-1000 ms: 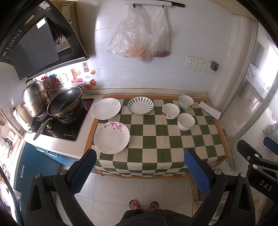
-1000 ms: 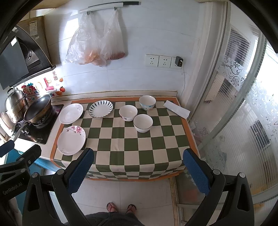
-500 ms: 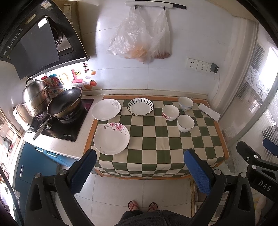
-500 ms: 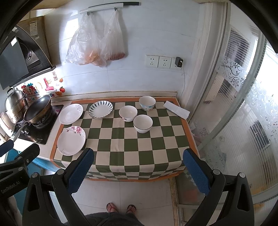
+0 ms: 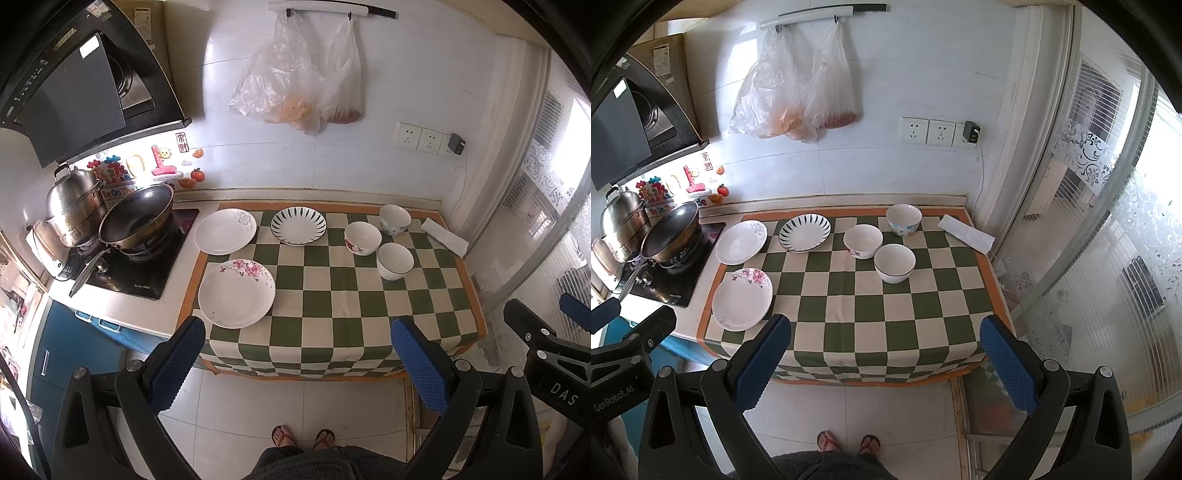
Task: Organize plates and bowls
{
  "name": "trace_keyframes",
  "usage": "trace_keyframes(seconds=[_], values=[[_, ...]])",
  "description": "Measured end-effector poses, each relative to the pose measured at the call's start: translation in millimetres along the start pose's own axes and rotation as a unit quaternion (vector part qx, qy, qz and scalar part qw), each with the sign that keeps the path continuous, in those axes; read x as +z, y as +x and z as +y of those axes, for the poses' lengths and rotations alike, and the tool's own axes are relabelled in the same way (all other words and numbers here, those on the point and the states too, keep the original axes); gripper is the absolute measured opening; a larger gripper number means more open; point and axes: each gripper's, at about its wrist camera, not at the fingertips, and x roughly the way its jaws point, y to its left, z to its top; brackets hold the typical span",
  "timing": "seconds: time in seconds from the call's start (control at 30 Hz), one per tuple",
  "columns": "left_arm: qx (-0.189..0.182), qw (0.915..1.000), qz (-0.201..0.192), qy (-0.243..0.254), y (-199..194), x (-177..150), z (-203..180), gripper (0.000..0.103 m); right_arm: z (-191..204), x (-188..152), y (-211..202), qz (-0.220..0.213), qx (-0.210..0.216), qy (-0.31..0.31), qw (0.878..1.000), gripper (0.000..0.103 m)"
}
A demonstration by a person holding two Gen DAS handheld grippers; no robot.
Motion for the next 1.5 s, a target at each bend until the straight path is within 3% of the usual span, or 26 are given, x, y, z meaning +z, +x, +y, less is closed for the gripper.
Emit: trace_keyframes(seconds=[1.17, 1.33, 1.5], values=[[-0.001, 1.0000, 0.003, -0.005, 2, 1, 0, 0.103, -11, -3, 12, 0.006, 0.006, 0.011, 1.000, 0.103], [0.011, 0.9997, -0.012, -0.018, 17, 4, 1, 0.103, -14, -2, 34, 0.000, 0.044, 0.025, 0.999, 0.103], [0.057, 0.9965, -0.039, -0.047, 56, 15, 24, 0.103, 11, -1, 93, -0.001, 0.102, 0.012, 0.995, 0.103]])
